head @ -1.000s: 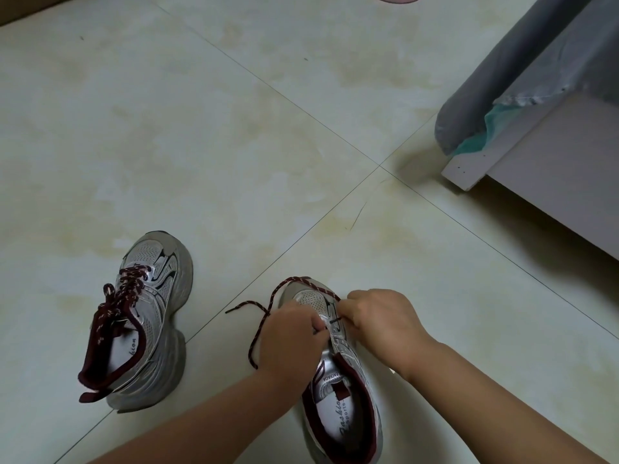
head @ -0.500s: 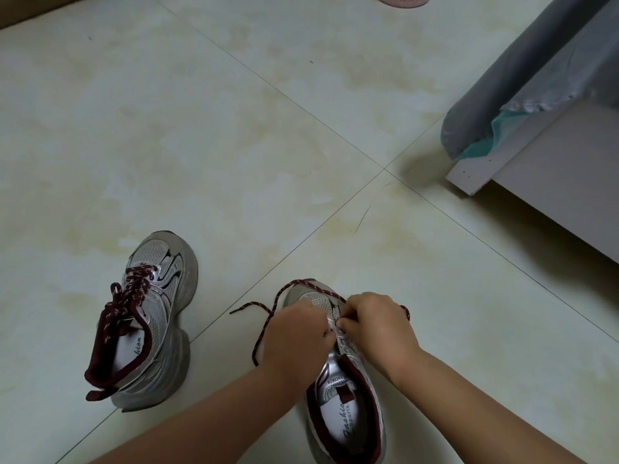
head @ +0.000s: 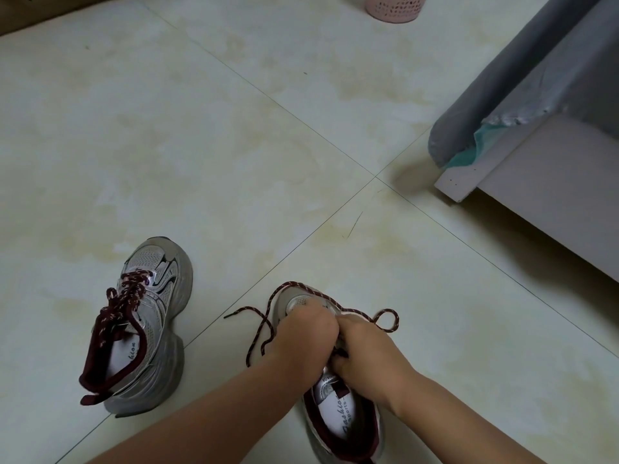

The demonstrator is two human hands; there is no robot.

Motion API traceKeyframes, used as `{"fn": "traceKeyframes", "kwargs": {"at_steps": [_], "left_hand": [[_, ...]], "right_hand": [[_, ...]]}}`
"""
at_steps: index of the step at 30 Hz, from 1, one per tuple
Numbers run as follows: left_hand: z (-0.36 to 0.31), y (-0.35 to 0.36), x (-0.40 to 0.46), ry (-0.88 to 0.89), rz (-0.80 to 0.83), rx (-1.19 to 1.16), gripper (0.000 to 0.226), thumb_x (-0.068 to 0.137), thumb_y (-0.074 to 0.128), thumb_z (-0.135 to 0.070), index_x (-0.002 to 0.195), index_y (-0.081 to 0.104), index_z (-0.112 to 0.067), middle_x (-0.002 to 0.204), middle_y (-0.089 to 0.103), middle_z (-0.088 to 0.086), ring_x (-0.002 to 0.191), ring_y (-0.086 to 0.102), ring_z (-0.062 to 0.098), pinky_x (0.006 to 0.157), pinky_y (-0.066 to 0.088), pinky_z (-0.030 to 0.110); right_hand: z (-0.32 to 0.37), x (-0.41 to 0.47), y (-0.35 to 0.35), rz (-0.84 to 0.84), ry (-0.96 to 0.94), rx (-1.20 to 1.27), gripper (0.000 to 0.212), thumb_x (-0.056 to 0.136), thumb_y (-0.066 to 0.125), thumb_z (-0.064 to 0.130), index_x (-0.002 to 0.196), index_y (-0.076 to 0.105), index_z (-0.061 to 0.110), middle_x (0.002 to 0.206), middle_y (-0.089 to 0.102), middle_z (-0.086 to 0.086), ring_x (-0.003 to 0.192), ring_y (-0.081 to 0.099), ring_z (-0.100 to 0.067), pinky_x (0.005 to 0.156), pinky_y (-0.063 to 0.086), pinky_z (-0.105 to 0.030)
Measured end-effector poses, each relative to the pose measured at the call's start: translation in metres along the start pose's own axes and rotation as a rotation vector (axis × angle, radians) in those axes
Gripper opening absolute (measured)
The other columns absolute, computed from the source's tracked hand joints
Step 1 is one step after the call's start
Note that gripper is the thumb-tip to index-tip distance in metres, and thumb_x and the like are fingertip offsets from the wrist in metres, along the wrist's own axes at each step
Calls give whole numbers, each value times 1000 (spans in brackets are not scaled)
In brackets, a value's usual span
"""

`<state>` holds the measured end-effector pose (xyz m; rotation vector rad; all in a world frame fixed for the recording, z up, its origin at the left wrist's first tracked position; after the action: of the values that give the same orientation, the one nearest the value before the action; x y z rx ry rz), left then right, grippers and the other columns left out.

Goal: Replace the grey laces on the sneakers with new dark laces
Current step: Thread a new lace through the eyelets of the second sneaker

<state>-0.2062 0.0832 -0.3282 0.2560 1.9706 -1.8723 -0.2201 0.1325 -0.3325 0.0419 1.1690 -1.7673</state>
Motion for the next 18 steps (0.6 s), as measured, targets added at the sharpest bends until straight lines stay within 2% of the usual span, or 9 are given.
{"fn": "traceKeyframes", "kwargs": {"at_steps": [1, 3, 7, 9, 10, 12, 16, 17, 18], "left_hand": [[-2, 7, 2, 7, 28, 63, 8, 77, 65, -9, 85, 67, -13, 88, 64, 4, 86, 61, 15, 59, 44, 19], [-10, 21, 10, 66, 99, 101, 26, 87, 39, 7, 103, 58, -1, 108, 58, 15, 107, 51, 27, 83, 43, 32], [-16, 16, 10, 110, 154, 93, 32, 91, 30, 9, 117, 49, 7, 125, 47, 21, 118, 44, 31, 94, 39, 34], [-9, 10, 8, 118, 141, 90, 31, 91, 33, 6, 118, 48, 6, 125, 46, 21, 116, 47, 29, 86, 43, 28], [-8, -1, 7, 156, 38, 89, 25, 88, 44, 2, 111, 54, 4, 117, 52, 20, 107, 53, 26, 73, 43, 21], [-2, -23, -1, 224, -101, 111, 21, 60, 77, -13, 77, 66, -7, 84, 63, 11, 72, 62, 15, 46, 33, 14], [5, -12, -2, 310, -120, 34, 36, 31, 84, -11, 56, 57, -15, 60, 56, 2, 44, 51, 11, 37, 31, 19], [4, -15, -4, 318, -93, 22, 36, 34, 83, -13, 58, 57, -14, 63, 56, 3, 46, 52, 13, 38, 33, 19], [4, -12, -5, 315, -27, 9, 28, 50, 80, -16, 69, 59, -10, 74, 59, 6, 58, 57, 17, 46, 39, 22]], "right_hand": [[0, -1, -1, -11, 5, 19, 26, 81, 51, 14, 105, 58, 14, 112, 57, 0, 101, 55, -21, 83, 47, -32], [-2, -2, -3, -25, 12, 62, 23, 82, 47, 13, 100, 60, 14, 107, 62, -1, 97, 57, -21, 80, 47, -32], [-6, -4, -2, -55, 50, 83, 23, 84, 43, 13, 99, 61, 15, 103, 64, -2, 95, 58, -22, 75, 46, -30], [-10, -5, 2, -70, 86, 76, 23, 86, 41, 15, 101, 59, 15, 103, 64, -4, 95, 57, -23, 70, 42, -28], [-13, -5, 4, -75, 117, 90, 23, 87, 41, 16, 103, 58, 14, 104, 63, -5, 95, 58, -23, 69, 40, -28], [-18, -6, 6, -96, 188, 150, 24, 89, 42, 18, 109, 55, 14, 106, 62, -7, 97, 57, -24, 71, 41, -28], [-20, -12, 3, -171, 277, 270, 27, 90, 44, 18, 117, 45, 15, 120, 49, -4, 99, 53, -22, 77, 42, -29], [-20, -13, 2, -185, 292, 279, 27, 91, 44, 17, 118, 43, 15, 121, 46, -4, 93, 52, -21, 73, 39, -28], [-19, -15, 2, -194, 300, 278, 27, 92, 43, 16, 119, 40, 15, 122, 43, -5, 88, 49, -20, 70, 36, -27]]}}
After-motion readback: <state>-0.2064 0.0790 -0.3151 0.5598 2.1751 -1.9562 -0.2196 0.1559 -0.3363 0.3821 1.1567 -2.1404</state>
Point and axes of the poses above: each hand's wrist, its own x-axis towards the middle knuckle, its own y-axis out of the palm, z = x × y, the point moved 9 cm from there along x, towards the middle knuckle
